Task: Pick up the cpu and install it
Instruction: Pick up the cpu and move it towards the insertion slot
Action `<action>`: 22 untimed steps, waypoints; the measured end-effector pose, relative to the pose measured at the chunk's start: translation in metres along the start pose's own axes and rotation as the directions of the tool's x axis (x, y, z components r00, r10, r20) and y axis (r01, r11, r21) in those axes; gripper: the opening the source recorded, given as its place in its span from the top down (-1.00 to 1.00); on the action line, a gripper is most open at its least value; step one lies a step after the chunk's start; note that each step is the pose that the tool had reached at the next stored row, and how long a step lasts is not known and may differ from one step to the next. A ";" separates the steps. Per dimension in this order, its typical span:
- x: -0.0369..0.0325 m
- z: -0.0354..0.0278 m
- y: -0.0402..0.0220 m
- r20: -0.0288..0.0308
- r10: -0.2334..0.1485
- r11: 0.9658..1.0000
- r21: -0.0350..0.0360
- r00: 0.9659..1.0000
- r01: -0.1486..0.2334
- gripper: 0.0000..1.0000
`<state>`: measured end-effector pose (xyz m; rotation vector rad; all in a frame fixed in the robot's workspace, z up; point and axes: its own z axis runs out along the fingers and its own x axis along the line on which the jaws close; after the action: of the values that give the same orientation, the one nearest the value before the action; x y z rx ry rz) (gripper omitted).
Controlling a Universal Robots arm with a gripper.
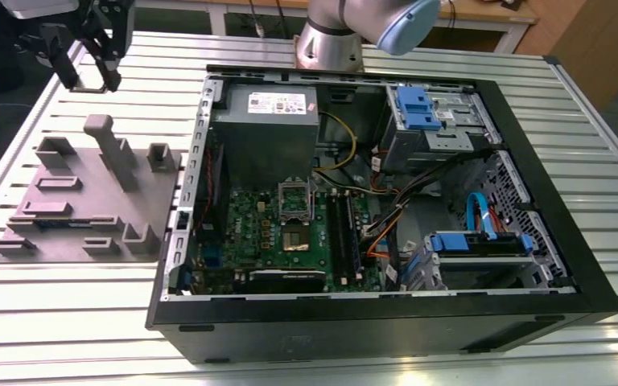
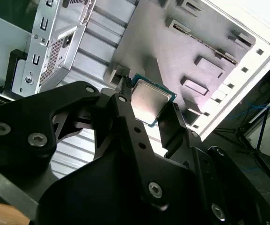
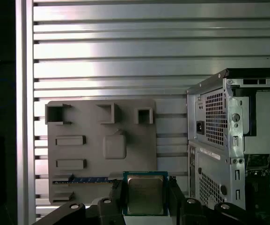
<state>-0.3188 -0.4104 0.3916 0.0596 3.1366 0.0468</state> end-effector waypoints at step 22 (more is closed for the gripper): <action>-0.0183 0.0001 0.0007 0.000 0.000 1.000 0.000 1.000 0.000 0.06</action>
<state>-0.3005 -0.4104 0.3916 0.0596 3.1366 0.0468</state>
